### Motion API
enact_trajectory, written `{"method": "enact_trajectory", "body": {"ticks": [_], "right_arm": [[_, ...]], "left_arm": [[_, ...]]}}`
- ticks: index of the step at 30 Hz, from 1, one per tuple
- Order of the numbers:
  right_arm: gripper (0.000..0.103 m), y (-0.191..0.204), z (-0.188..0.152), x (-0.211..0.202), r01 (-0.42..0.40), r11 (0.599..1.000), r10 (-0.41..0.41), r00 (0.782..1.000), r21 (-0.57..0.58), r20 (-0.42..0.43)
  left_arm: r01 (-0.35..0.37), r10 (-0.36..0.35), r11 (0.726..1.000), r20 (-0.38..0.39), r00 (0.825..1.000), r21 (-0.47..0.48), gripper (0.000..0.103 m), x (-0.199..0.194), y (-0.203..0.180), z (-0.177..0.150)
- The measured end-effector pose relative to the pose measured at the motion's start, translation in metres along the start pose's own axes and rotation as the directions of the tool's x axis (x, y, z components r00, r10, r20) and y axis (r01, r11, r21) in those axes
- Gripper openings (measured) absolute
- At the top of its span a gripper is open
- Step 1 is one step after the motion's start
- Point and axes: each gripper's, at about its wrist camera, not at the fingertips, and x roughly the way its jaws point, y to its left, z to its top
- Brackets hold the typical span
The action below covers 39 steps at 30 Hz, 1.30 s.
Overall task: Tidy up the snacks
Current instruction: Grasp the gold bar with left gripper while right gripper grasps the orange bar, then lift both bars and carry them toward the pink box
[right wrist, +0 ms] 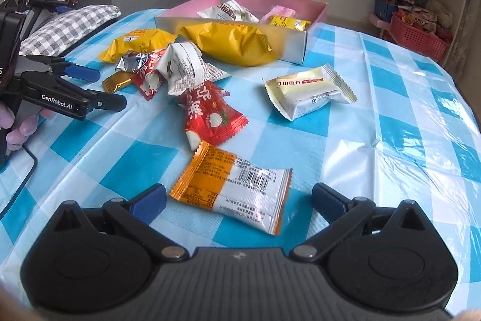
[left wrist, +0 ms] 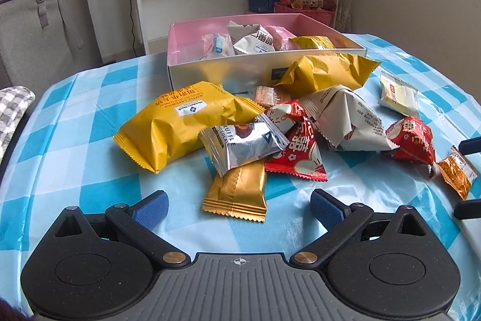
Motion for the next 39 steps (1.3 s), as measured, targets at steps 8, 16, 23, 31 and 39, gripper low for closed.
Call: {"method": "enact_trajectory", "body": {"ticks": [8, 16, 23, 31, 39], "right_arm": [[0.103, 0.001, 0.003, 0.004, -0.008, 1.000, 0.008, 1.000, -0.016, 0.019], [0.077, 0.004, 0.006, 0.001, -0.020, 0.999, 0.021, 0.999, -0.032, 0.035], [0.058, 0.010, 0.009, -0.003, -0.013, 0.998, 0.015, 0.999, -0.054, 0.037], [0.050, 0.013, 0.015, -0.006, -0.030, 0.999, 0.031, 0.999, -0.044, 0.021], [0.048, 0.021, 0.022, -0.018, -0.039, 0.998, 0.042, 0.998, -0.050, 0.051]], "left_arm": [[0.008, -0.008, 0.999, 0.007, 1.000, 0.036, 0.068, 0.004, -0.009, 0.011], [0.016, -0.015, 0.998, -0.013, 1.000, 0.057, 0.033, -0.001, -0.020, 0.012], [0.009, -0.008, 1.000, -0.062, 0.998, 0.021, 0.026, -0.010, -0.020, 0.012], [0.028, -0.031, 0.999, -0.114, 0.993, -0.028, 0.024, -0.027, -0.018, 0.007], [0.071, -0.076, 0.996, -0.094, 0.993, -0.052, 0.024, -0.052, -0.020, 0.007]]}}
